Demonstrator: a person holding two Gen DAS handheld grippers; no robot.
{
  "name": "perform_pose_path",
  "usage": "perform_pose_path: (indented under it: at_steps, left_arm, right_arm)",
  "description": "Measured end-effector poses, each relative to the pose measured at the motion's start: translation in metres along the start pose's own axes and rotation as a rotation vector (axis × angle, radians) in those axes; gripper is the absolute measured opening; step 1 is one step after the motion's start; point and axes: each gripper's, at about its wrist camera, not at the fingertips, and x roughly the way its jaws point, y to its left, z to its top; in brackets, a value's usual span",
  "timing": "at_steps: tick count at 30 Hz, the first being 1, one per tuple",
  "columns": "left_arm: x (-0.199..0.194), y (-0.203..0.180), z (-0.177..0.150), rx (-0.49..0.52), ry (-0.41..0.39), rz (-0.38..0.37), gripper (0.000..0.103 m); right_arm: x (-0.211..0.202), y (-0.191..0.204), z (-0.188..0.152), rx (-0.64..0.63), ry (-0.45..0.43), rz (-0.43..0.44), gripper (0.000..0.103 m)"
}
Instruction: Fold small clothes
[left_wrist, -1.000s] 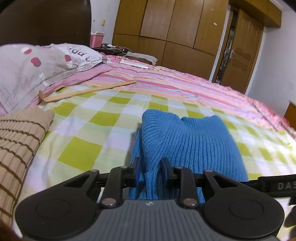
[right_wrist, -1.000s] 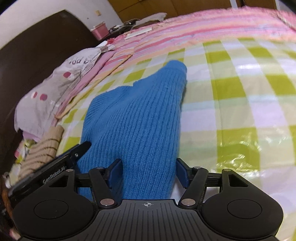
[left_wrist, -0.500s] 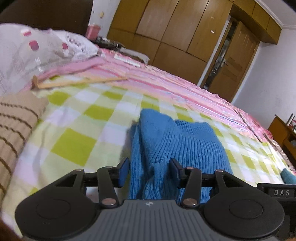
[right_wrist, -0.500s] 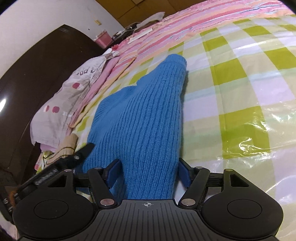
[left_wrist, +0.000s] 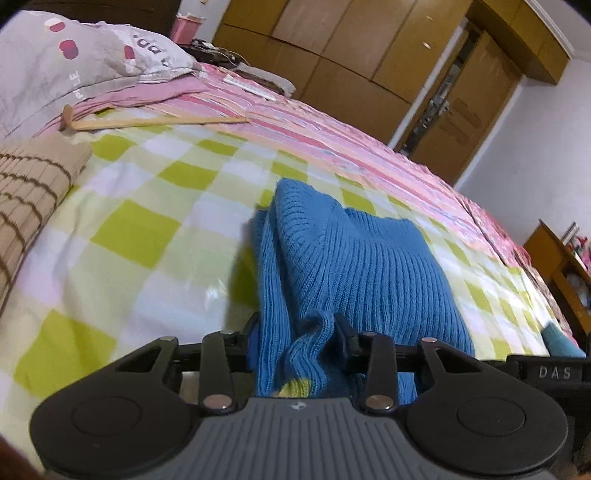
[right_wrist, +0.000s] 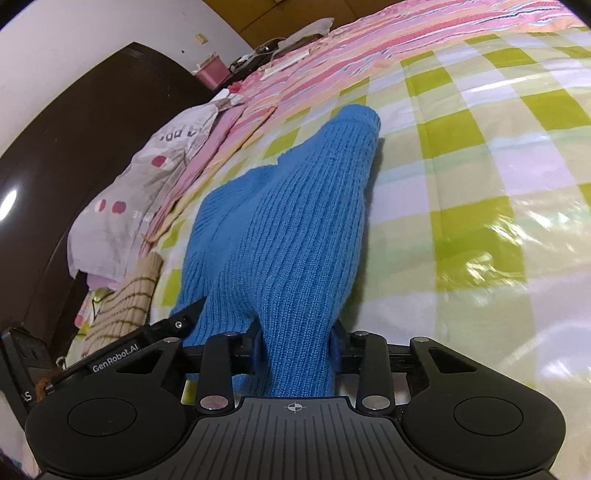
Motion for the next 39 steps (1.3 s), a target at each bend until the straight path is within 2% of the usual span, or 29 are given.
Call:
perform_pose_path:
  at_steps: [4, 9, 13, 17, 21, 26, 28, 32, 39]
  left_arm:
    - [-0.017, -0.013, -0.021, 0.014, 0.062, -0.036, 0.043]
    - [-0.037, -0.038, -0.052, 0.093, 0.146, -0.045, 0.043]
    - [-0.049, -0.052, -0.067, 0.149, 0.171, -0.040, 0.043]
    - [-0.062, -0.055, -0.060, 0.167, 0.144, -0.008, 0.043]
    - [-0.079, -0.061, -0.043, 0.195, 0.066, 0.012, 0.043]
    - [-0.062, -0.077, -0.015, 0.229, -0.014, 0.017, 0.043]
    - [-0.044, -0.081, -0.008, 0.234, -0.021, 0.031, 0.043]
    - [-0.017, -0.080, -0.007, 0.253, -0.010, 0.113, 0.043]
    - [-0.007, -0.065, -0.019, 0.264, 0.014, 0.206, 0.046]
  right_arm:
    - [-0.029, -0.007, -0.016, -0.004, 0.019, -0.020, 0.033]
    - [-0.060, -0.015, -0.042, -0.026, 0.039, -0.056, 0.033]
    - [-0.074, -0.021, -0.056, -0.038, 0.037, -0.085, 0.034]
    - [-0.091, -0.023, -0.058, -0.019, 0.011, -0.084, 0.037]
    - [-0.110, -0.014, -0.055, -0.072, -0.046, -0.110, 0.037]
    - [-0.119, -0.004, -0.044, -0.114, -0.130, -0.132, 0.037]
    - [-0.113, 0.000, -0.037, -0.116, -0.140, -0.133, 0.036]
    - [-0.091, 0.008, -0.030, -0.158, -0.135, -0.134, 0.036]
    - [-0.060, 0.019, -0.034, -0.207, -0.108, -0.150, 0.036]
